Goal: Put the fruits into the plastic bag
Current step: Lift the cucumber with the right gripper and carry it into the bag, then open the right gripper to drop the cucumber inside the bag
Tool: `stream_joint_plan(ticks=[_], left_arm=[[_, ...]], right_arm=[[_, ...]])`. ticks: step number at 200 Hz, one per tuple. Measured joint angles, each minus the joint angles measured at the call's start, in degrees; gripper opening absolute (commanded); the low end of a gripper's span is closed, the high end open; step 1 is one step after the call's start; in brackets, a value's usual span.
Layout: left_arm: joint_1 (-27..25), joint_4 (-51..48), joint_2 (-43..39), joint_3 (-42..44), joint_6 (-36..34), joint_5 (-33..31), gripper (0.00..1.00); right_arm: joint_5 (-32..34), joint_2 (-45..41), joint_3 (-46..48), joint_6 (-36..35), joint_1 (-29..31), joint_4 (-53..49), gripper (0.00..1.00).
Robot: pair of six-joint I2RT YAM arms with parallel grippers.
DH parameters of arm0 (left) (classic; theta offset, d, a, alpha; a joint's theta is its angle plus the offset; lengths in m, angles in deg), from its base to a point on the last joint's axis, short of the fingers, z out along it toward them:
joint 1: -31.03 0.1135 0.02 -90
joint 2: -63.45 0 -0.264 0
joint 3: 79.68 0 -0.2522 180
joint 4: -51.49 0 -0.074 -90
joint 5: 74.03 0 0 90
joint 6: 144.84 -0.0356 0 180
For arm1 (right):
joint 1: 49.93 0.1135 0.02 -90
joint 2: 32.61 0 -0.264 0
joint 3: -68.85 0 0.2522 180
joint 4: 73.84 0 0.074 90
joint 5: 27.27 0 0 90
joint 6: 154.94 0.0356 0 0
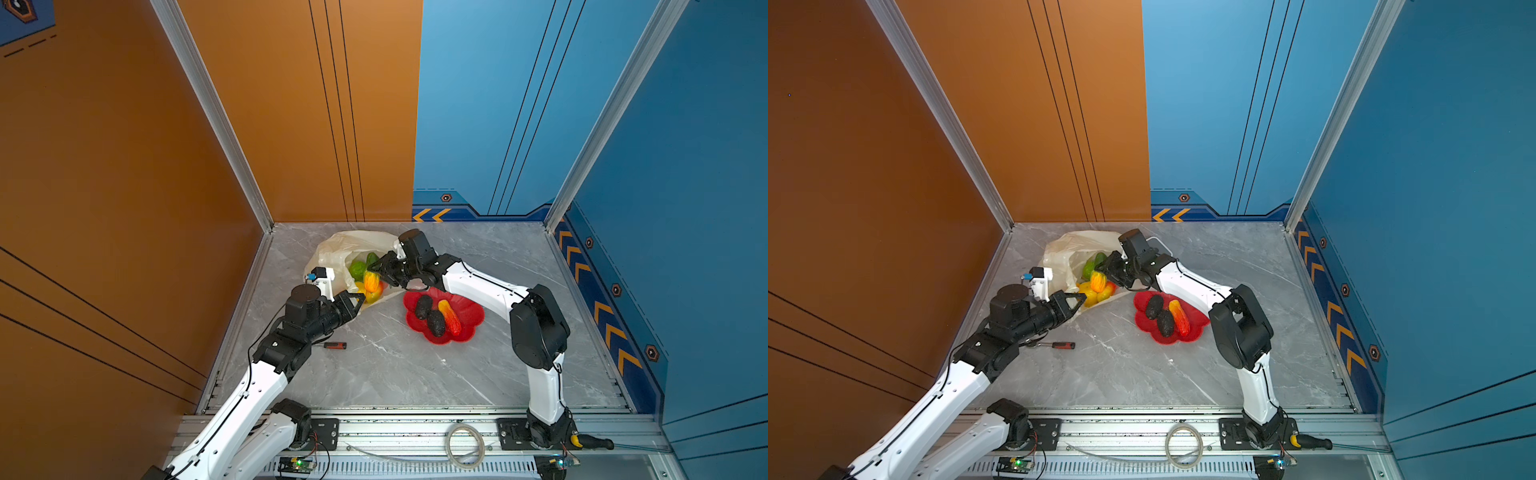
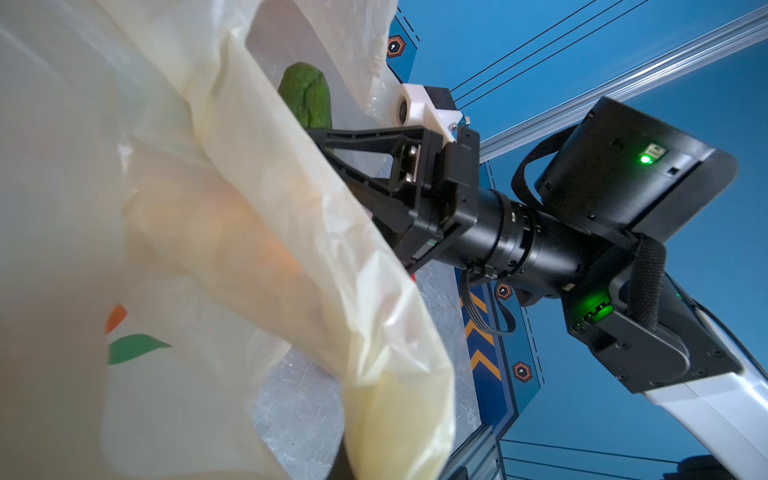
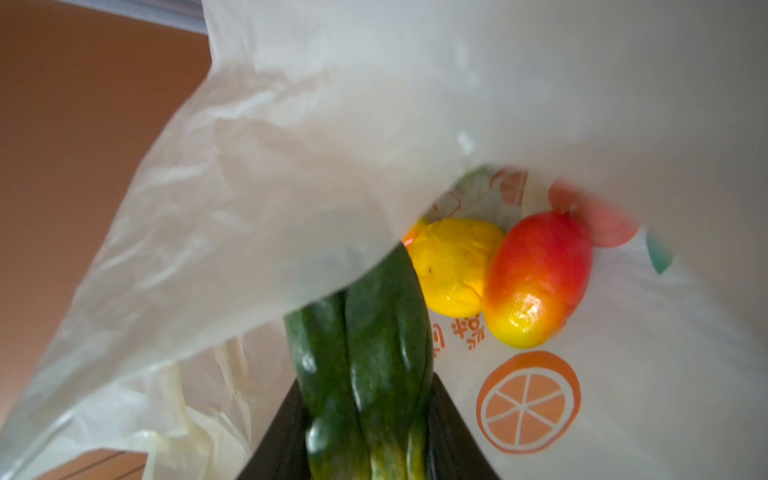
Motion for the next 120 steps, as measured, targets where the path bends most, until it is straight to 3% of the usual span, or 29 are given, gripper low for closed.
stream_joint_plan(ticks=[120], left_arm=[[-0.72,2.08,0.70,1.05,0.46,0.20,0.00]], right_arm=[[30.71,3.02,4.33,8.96,5.51,10.43,0.32]])
